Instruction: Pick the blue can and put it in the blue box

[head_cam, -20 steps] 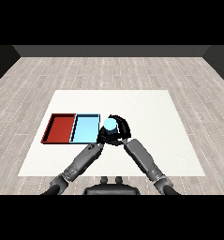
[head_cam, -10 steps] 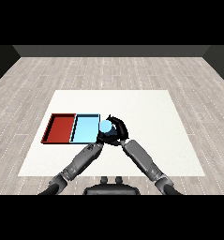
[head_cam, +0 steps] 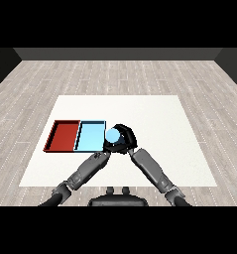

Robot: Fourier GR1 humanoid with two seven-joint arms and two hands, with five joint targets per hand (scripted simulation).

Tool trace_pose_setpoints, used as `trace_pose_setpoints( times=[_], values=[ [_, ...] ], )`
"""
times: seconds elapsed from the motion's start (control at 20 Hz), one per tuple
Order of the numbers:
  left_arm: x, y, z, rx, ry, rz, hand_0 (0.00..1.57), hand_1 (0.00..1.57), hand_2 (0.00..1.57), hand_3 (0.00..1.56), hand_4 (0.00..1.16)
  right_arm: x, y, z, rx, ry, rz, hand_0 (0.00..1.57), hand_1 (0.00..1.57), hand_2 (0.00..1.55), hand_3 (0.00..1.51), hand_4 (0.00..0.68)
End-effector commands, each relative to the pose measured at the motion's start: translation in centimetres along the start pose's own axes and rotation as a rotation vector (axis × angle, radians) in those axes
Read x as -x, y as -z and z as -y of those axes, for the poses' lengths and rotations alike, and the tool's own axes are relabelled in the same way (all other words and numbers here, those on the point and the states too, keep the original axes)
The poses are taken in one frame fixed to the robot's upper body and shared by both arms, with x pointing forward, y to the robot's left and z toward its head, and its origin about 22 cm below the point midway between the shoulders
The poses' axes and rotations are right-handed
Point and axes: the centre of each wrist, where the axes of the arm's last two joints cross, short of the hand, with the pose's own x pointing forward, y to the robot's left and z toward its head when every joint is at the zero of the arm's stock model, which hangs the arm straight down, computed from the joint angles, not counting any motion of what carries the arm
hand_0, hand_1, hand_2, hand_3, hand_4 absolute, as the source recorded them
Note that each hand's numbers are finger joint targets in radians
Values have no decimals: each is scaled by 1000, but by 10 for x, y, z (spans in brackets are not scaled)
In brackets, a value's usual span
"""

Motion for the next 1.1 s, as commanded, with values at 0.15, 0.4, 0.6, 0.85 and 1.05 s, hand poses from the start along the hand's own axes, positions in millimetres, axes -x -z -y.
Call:
trace_pose_setpoints(
  times=[0.15,0.4,0.6,0.85,1.05],
  values=[
    [-6,19,2,-55,36,-27,1571,1571,1553,1456,1136,8,-3,-15,-19,47,-2,1423,1423,1457,1378,531],
    [-11,10,8,-87,47,-12,1571,1571,1558,1472,1142,8,-16,-12,-6,54,-2,1425,1425,1464,1376,522],
    [-6,13,5,-93,55,8,1571,1571,1559,1466,1138,4,5,-4,11,-47,-29,0,0,0,0,0],
    [0,12,6,-79,59,0,1571,1571,1559,1466,1138,7,9,-6,4,-44,-28,0,0,0,0,0],
    [-7,19,-3,-106,46,-1,1571,1571,1569,1480,1143,-13,0,9,2,-74,-28,0,0,0,0,0]
  ],
)
